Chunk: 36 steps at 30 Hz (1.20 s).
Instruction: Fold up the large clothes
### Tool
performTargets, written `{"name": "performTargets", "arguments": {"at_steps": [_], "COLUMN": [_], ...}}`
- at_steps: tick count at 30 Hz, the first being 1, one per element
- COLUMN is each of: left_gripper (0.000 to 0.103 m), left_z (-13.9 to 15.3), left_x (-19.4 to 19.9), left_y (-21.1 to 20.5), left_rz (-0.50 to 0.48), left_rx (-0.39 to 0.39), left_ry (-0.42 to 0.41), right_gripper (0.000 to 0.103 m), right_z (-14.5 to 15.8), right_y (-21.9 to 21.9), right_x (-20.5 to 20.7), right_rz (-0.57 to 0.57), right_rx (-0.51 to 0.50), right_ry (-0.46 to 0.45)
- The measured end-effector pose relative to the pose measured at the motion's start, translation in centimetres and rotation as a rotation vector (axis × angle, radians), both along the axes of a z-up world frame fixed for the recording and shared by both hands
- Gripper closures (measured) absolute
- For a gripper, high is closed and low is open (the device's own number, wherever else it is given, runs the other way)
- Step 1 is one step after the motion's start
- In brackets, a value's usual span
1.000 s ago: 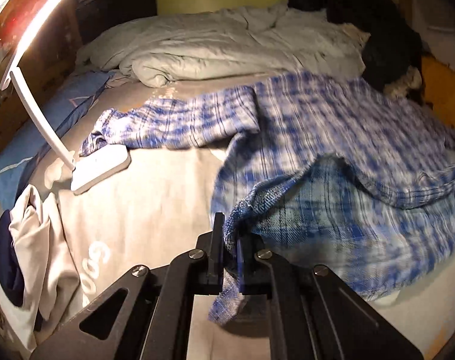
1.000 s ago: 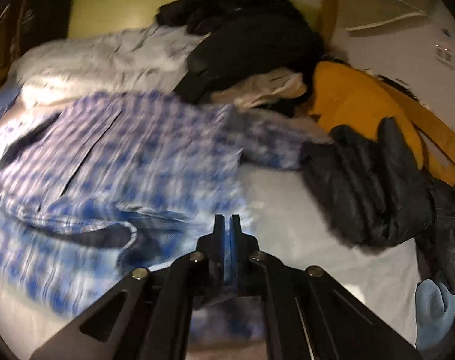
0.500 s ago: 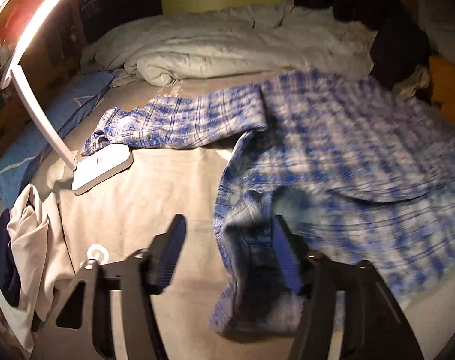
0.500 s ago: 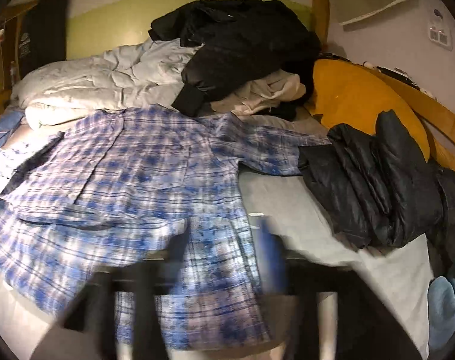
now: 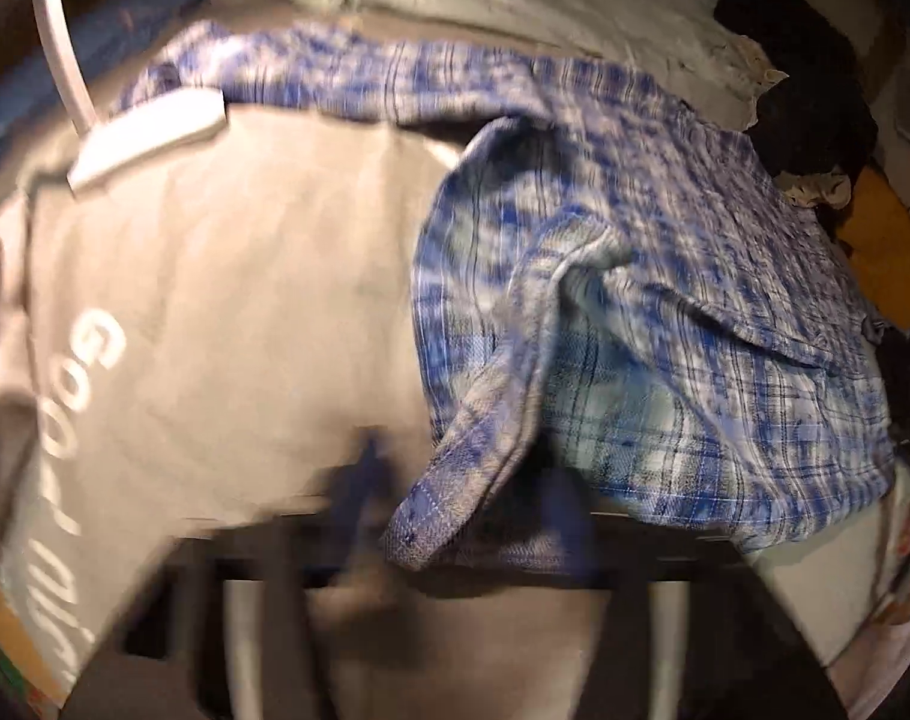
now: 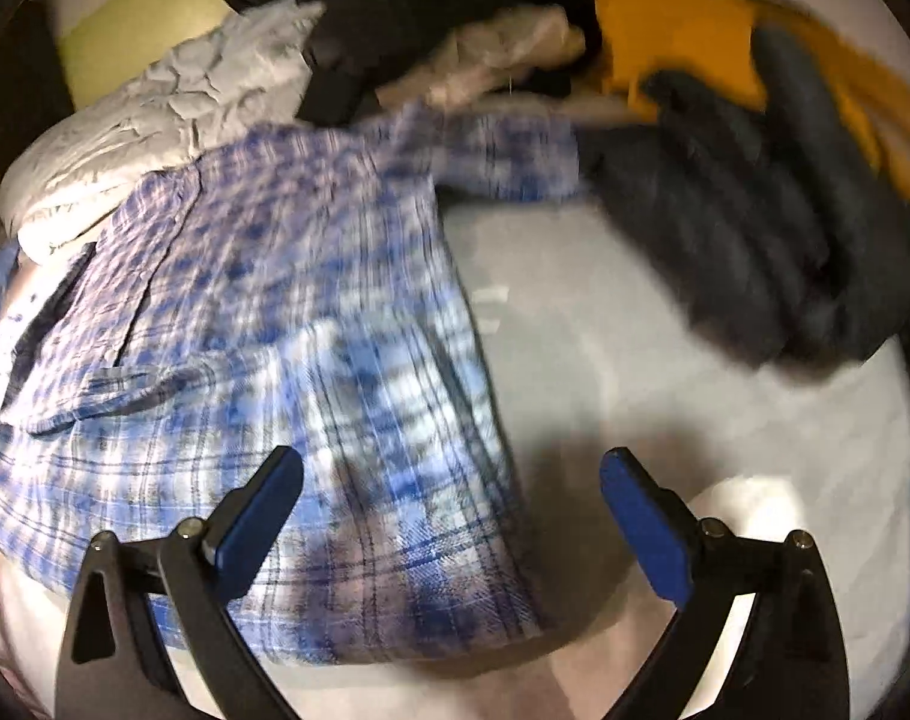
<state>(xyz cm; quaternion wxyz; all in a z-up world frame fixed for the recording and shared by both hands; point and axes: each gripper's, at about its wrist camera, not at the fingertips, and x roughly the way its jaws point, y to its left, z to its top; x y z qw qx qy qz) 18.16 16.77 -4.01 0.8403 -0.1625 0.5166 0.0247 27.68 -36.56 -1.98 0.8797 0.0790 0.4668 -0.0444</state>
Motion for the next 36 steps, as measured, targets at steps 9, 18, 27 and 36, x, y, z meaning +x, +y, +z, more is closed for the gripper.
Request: {"name": "performTargets", "arguments": {"at_steps": [9, 18, 27, 36], "left_gripper": [0.098, 0.090, 0.090, 0.041], "left_z": [6.7, 3.4, 7.5, 10.3], "left_x": [-2.8, -2.2, -3.8, -5.7], "left_y": [-0.2, 1.6, -2.2, -6.6], "left_rz": [0.014, 0.076, -0.029, -0.074], "left_rx": [0.110, 0.177, 0.209, 0.274], "left_ry": [-0.221, -0.099, -0.254, -0.421], "right_gripper": [0.100, 0.099, 0.066, 0.026], "right_z": [2.1, 0.7, 4.9, 8.0], "right_y": [-0.3, -0.7, 1.0, 5.8], "right_x": [-1.5, -0.8, -4.3, -7.5], "right_rz": [-0.036, -0.085, -0.033, 0.072], "right_rx": [-0.003, -0.031, -0.079, -0.071], "right_ry": [-0.145, -0.048, -0.219, -0.394]}}
